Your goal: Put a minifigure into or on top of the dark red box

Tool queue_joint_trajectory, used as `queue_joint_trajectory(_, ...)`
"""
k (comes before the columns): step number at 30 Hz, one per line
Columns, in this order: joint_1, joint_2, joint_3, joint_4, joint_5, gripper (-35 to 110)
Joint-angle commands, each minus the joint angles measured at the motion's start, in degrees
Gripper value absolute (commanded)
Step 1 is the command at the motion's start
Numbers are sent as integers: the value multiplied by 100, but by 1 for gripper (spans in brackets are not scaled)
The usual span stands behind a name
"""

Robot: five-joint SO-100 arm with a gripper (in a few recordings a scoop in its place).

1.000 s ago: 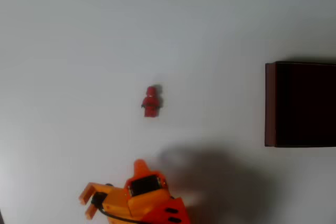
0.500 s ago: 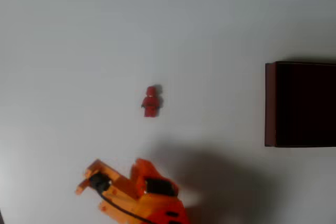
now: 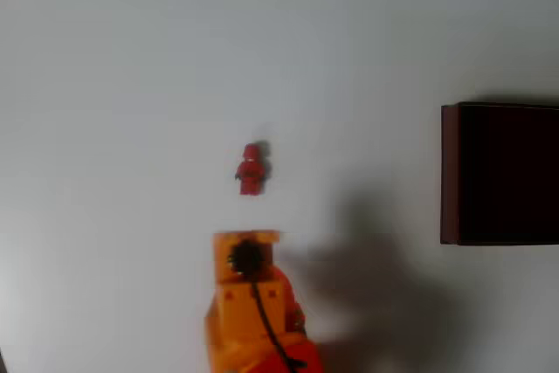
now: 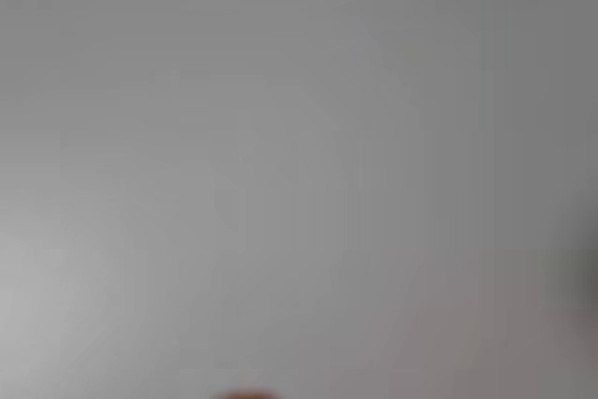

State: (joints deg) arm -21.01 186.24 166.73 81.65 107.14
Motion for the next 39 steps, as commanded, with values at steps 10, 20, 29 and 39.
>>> queue_joint_trajectory(10, -475, -3199, -888, -1670, 1582, 22)
queue_joint_trajectory(20, 53, -5089, -1837, -2364, 1169, 23)
queue_joint_trajectory(29, 703, -5405, -1793, -2795, 483, 22)
queue_joint_trajectory(39, 457, -5687, -1652, -3146, 527, 21)
